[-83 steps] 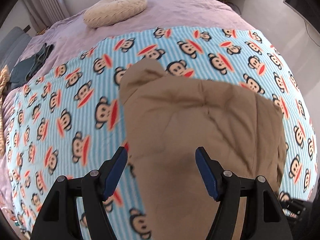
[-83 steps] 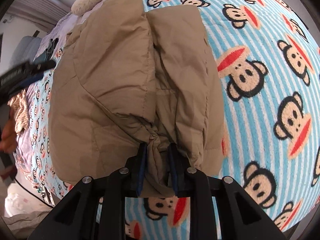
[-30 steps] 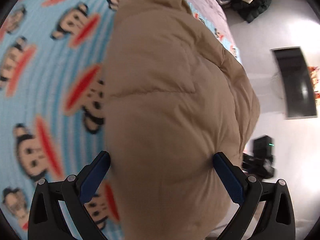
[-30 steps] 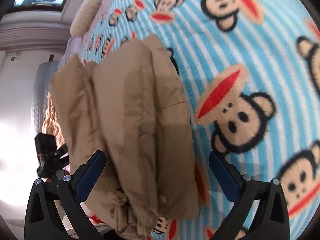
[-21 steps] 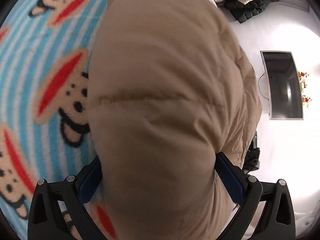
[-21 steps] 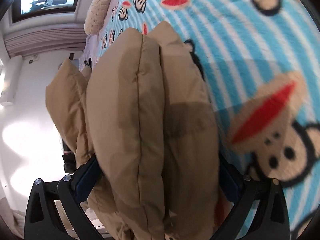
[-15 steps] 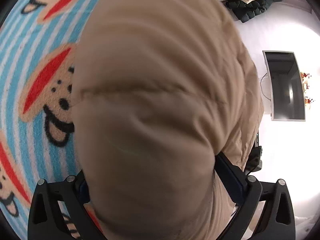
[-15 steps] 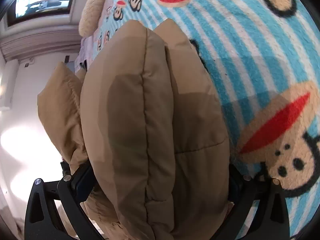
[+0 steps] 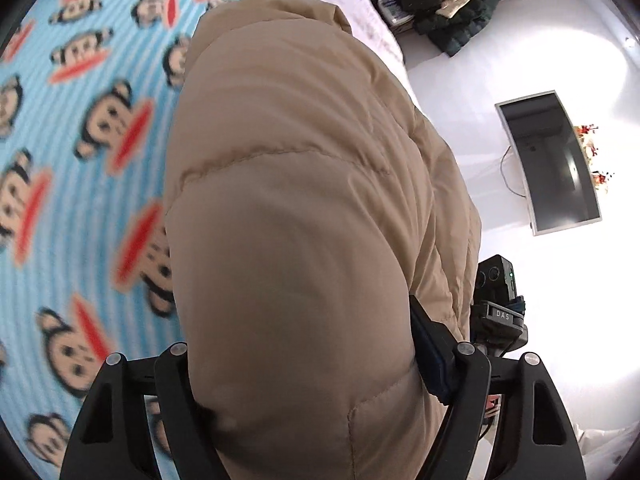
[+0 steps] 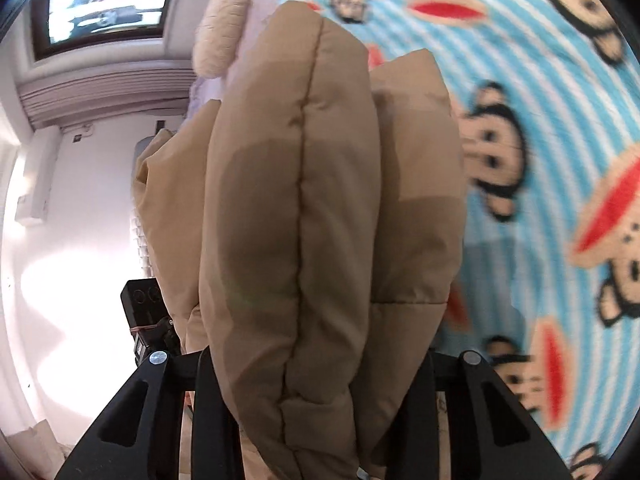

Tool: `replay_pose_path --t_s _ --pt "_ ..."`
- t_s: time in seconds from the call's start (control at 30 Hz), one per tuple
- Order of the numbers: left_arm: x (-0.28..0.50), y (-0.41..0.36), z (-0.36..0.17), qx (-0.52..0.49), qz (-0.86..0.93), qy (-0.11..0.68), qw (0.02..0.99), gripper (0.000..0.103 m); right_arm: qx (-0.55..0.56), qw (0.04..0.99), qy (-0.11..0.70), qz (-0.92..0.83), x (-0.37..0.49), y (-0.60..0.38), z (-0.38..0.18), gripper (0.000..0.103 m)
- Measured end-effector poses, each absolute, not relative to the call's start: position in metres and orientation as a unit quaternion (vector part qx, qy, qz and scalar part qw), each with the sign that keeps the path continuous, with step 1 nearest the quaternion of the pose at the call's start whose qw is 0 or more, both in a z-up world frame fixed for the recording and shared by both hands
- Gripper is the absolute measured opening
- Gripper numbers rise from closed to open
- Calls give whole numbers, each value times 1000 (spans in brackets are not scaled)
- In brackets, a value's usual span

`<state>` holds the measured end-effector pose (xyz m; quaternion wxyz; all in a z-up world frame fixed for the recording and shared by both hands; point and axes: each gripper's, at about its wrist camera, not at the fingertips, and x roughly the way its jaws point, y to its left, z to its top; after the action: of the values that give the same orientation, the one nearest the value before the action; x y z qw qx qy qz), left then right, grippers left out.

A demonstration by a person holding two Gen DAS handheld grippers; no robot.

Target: Fold large clothes

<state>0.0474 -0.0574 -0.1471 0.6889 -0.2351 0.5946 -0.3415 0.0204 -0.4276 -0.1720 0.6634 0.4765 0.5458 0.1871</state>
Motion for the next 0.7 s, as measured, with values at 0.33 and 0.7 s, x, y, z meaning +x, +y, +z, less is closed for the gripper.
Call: replay_pose_path --t_s 0.33,0.7 --pt "106 91 -131 -220 -320 574 721 79 464 675 529 221 89 -257 -176 38" --pt "158 244 -221 -240 -238 597 728 84 440 662 571 206 154 -119 -245 44"
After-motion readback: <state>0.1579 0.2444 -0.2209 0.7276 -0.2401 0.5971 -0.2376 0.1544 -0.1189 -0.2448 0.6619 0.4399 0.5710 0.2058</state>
